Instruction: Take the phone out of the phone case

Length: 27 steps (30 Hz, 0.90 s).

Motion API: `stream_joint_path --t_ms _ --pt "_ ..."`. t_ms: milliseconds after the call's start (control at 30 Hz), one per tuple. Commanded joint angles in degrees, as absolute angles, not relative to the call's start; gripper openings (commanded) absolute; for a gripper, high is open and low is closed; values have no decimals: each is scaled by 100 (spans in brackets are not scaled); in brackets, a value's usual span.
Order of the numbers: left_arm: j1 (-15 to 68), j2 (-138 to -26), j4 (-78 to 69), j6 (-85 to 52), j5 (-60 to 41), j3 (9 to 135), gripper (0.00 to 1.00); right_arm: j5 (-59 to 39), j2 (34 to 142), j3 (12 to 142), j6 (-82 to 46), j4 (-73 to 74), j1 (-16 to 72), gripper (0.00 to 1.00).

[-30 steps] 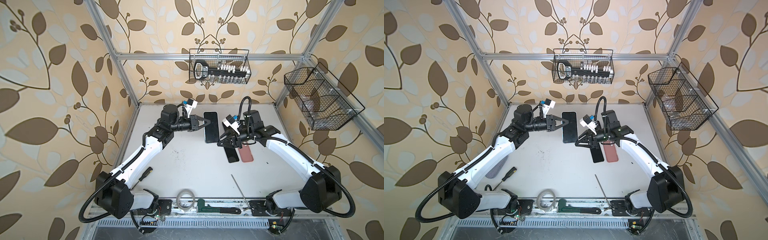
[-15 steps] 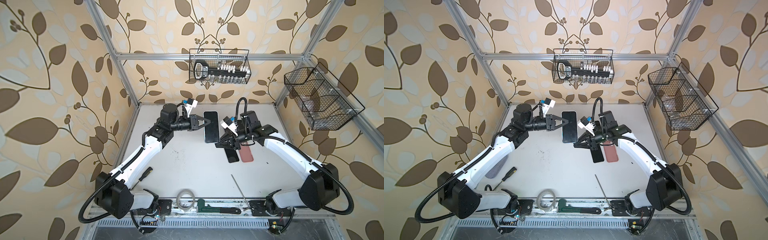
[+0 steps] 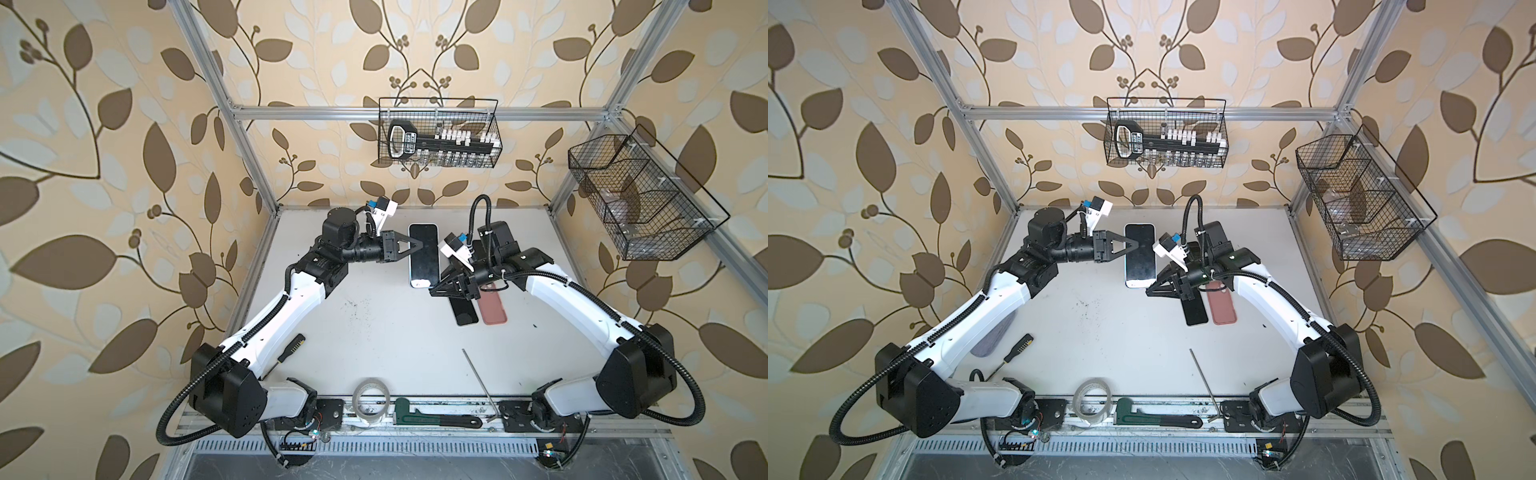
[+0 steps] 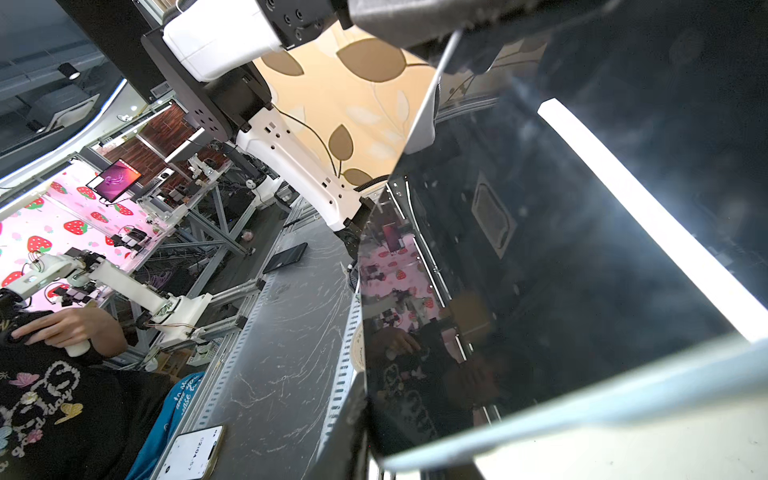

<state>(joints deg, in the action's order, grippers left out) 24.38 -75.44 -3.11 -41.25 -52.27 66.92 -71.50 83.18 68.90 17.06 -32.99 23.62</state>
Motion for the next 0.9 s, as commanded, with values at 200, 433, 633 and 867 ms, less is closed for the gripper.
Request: stream_joint_path --t_ms 200,433,633,867 --pt "2516 -7374 -649 -4334 -5296 6927 0 -7258 8384 7090 2018 -3284 2418 4" --pt "2575 -7171 -1511 -5527 -4611 6414 0 -7233 8331 6988 1748 -2788 2426 3" --pt "2627 -6931 -1960 -6440 -3963 5980 0 -7038 8135 6440 828 -1423 2390 2" --pt "2689 -6765 -2311 -6958 -3657 5679 0 -7000 8112 6145 347 -651 2312 2"
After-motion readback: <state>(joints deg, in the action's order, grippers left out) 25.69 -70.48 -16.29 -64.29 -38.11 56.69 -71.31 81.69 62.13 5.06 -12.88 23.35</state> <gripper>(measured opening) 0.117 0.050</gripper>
